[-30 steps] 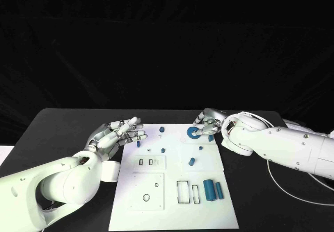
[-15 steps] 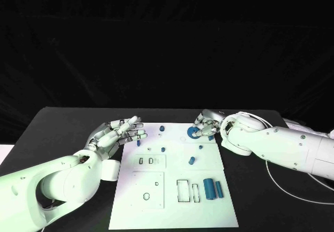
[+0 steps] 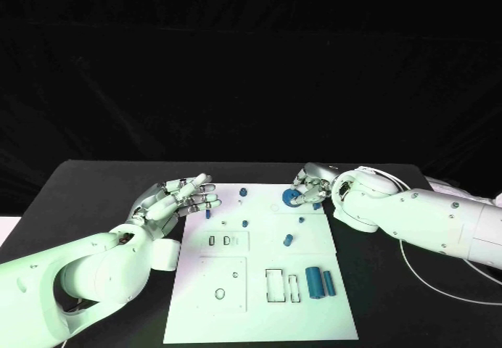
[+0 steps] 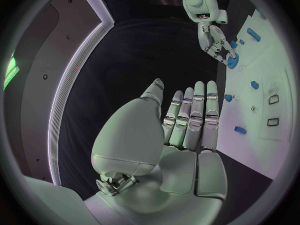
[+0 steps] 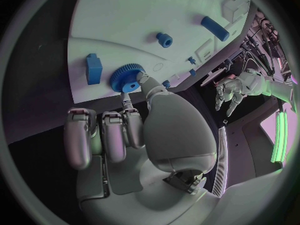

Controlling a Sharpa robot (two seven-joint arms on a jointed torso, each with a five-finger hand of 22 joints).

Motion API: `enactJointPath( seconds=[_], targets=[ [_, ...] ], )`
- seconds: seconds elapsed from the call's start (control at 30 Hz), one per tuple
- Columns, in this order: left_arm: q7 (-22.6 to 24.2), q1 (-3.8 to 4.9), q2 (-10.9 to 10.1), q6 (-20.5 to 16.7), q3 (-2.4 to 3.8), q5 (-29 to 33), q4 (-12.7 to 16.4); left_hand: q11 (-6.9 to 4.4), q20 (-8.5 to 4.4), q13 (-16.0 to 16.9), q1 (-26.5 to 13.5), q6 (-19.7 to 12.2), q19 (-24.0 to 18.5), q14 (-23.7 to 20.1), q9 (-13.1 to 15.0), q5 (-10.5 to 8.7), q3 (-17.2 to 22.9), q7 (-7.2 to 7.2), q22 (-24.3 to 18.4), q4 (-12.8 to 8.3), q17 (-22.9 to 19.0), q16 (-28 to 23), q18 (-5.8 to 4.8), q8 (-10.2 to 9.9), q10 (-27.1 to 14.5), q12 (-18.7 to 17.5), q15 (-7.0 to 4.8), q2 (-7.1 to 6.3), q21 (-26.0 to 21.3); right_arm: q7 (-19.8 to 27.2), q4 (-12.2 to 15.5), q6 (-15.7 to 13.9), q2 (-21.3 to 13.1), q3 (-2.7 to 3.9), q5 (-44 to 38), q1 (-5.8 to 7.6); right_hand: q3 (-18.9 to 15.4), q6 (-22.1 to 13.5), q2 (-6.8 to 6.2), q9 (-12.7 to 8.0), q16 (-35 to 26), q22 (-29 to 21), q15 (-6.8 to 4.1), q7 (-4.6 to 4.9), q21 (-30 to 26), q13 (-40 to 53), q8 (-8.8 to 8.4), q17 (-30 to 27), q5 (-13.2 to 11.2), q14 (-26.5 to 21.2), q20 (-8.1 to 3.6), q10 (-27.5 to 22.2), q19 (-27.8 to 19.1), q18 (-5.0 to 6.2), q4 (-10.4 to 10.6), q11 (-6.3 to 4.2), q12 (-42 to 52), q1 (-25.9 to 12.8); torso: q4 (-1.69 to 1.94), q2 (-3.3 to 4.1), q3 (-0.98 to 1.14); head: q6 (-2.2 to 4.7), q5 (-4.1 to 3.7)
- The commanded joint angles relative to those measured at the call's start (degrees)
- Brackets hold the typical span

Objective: Assemble the parts on the task board

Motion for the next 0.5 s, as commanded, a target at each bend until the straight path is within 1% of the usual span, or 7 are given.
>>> enactJointPath(
  seconds=[0.03, 0.13, 0.27, 0.4, 0.5],
  targets=[
    [0.17, 0.07, 0.06, 1.27, 0.05, 0.07, 0.03, 0.19, -0.05, -0.07, 0.14, 0.18, 0.39, 0.46, -0.07, -0.23, -0.11, 0.23, -0.07, -0.4, 0.08, -0.26, 0.72, -0.33, 0.31, -0.42, -0.08, 0.55, 0.06, 0.06, 0.36, 1.79, -0.01, -0.17, -2.25, -0.46, 0.56, 0.7, 0.22, 0.11, 0.36, 2.52, 0.09, -0.14, 0.31, 7.89, 0.29, 10.26, -0.22, 5.05, 0.09, 1.44, 0.92, -0.5, -0.84, 0.02, 0.44, 1.16, -0.01, 0.0, -0.02, -0.03, -0.01],
    [0.17, 0.07, 0.07, 1.28, 0.05, 0.07, 0.02, 0.19, -0.05, -0.07, 0.14, 0.18, 0.39, 0.46, -0.07, -0.23, -0.11, 0.23, -0.08, -0.41, 0.08, -0.26, 0.72, -0.33, 0.31, -0.42, -0.09, 0.55, 0.06, 0.21, 0.92, 1.72, 0.0, -0.17, -3.69, -0.71, 1.41, 1.41, 0.56, 0.2, 0.47, 2.88, 0.03, -0.27, 0.48, 8.24, 0.59, 10.52, -0.66, 5.09, 0.06, 1.63, 1.04, -0.56, -1.57, -0.08, 0.71, 2.06, 0.0, 0.0, -0.02, -0.09, -0.09],
    [0.17, 0.07, 0.08, 1.28, 0.05, 0.07, 0.02, 0.18, -0.05, -0.07, 0.18, 0.19, 0.4, 0.48, -0.07, -0.24, -0.1, 0.21, -0.09, -0.45, 0.1, -0.28, 0.72, -0.35, 0.32, -0.45, -0.09, 0.61, 0.05, 0.37, 1.59, 0.96, 0.09, -0.17, -4.86, -0.95, 2.53, 3.23, 1.46, 0.54, 0.53, 3.4, -0.22, -0.74, 0.72, 8.97, 1.48, 10.65, -0.96, 5.11, -0.09, 2.11, 1.24, -0.66, -1.79, -0.45, 1.36, 2.23, 0.0, 0.0, -0.03, -0.13, -0.13],
    [0.15, 0.07, 0.07, 1.28, 0.05, 0.07, 0.04, 0.16, -0.06, -0.07, 0.26, 0.21, 0.43, 0.5, -0.07, -0.31, -0.07, 0.2, -0.11, -0.53, 0.12, -0.3, 0.72, -0.38, 0.34, -0.49, -0.1, 0.7, 0.04, 0.74, 2.38, -2.3, 0.16, -0.16, -5.48, -1.05, 3.81, 4.94, 2.71, 0.87, 0.55, 3.77, -0.65, -1.39, 0.9, 9.08, 2.34, 10.7, 0.22, 5.12, -0.43, 2.17, 1.39, -0.72, -1.42, -1.0, 1.34, 1.65, 0.03, -0.05, -0.08, -0.12, -0.18],
    [0.13, 0.07, 0.07, 1.29, 0.05, 0.07, 0.05, 0.16, -0.06, -0.07, 0.26, 0.21, 0.43, 0.5, -0.07, -0.31, -0.07, 0.2, -0.11, -0.53, 0.12, -0.3, 0.72, -0.38, 0.34, -0.49, -0.1, 0.7, 0.04, 1.12, 3.18, -4.46, 0.17, -0.16, -5.63, -1.07, 4.47, 5.44, 3.14, 0.94, 0.54, 4.36, -0.9, -1.68, 1.17, 9.11, 2.55, 10.67, 1.26, 5.11, -0.69, 2.19, 1.65, -0.84, -1.06, -1.28, 1.27, 0.92, 0.06, -0.03, -0.09, -0.01, -0.02]
  ],
)
